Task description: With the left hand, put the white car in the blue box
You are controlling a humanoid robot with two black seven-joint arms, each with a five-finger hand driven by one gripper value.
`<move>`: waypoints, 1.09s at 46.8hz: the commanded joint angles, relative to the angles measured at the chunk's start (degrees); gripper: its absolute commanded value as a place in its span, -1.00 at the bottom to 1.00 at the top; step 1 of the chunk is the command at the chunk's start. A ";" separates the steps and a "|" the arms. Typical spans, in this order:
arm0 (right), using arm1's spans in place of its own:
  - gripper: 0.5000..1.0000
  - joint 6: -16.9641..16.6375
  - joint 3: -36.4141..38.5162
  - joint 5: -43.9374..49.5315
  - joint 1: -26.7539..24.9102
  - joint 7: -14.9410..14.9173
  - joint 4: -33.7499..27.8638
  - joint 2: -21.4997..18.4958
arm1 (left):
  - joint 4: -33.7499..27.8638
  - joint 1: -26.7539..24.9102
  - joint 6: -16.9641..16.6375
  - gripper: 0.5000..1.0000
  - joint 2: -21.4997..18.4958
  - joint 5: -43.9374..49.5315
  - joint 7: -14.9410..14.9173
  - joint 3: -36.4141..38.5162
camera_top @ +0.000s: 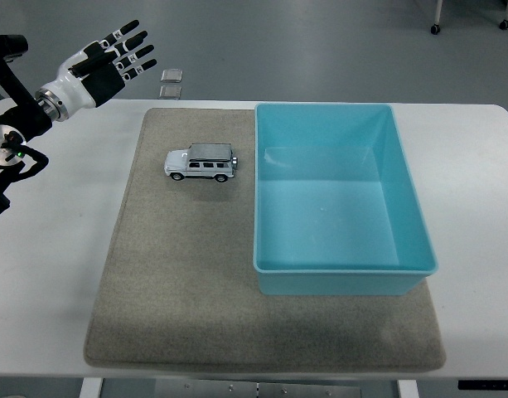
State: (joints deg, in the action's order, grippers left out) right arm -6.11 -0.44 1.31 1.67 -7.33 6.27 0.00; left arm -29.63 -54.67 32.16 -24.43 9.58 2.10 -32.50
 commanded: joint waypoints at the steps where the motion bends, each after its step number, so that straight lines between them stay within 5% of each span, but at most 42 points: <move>1: 0.74 0.05 0.00 0.01 0.00 -0.05 0.05 0.00 | 0.01 0.00 0.01 1.00 0.17 0.00 0.01 0.42; 26: 0.74 0.05 0.00 -0.08 0.00 0.04 -0.03 0.00 | 0.62 -0.87 2.73 0.99 0.09 -1.66 0.18 1.83; 38: 0.74 -0.04 0.00 0.01 0.00 0.04 -0.03 0.00 | 0.10 -3.95 2.55 0.99 -0.62 -31.53 2.73 -1.42; 51: 0.74 -0.04 0.00 -0.08 0.00 -0.05 -0.03 0.00 | -0.43 -6.67 2.03 0.99 -0.53 -53.42 5.63 -1.34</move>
State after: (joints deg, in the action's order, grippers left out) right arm -6.11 -0.44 1.31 1.67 -7.38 6.30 0.00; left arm -30.46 -60.19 34.38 -25.04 -39.54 7.45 -34.35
